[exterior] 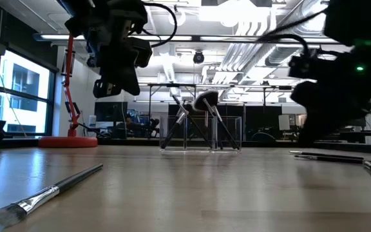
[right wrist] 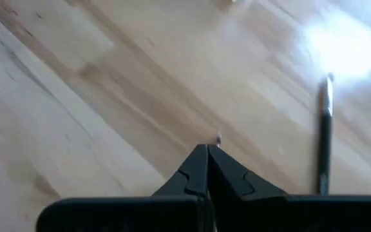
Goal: Pick & Place Makeup Supplies
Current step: Put the makeup brush into the transparent organizer
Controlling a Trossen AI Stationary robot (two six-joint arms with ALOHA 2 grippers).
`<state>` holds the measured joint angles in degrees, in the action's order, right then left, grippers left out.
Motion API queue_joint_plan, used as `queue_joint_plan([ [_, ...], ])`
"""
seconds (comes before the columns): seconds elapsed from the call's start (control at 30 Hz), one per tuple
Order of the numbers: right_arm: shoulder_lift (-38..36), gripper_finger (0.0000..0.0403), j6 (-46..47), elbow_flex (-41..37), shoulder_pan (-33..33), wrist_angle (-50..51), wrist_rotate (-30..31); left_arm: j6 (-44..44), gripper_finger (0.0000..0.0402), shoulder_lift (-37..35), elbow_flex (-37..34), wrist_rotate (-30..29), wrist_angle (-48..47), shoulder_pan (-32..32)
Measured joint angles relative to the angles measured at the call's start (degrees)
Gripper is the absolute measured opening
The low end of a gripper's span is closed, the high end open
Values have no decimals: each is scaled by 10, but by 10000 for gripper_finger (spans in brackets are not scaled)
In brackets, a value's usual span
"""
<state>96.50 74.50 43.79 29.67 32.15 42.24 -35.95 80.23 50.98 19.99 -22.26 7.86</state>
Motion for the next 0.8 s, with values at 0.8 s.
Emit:
queue_joint_plan([
  [0.8, -226, 57, -39, -58, -47, 4, -53, -10, 5, 0, 0, -54, 30, 0],
])
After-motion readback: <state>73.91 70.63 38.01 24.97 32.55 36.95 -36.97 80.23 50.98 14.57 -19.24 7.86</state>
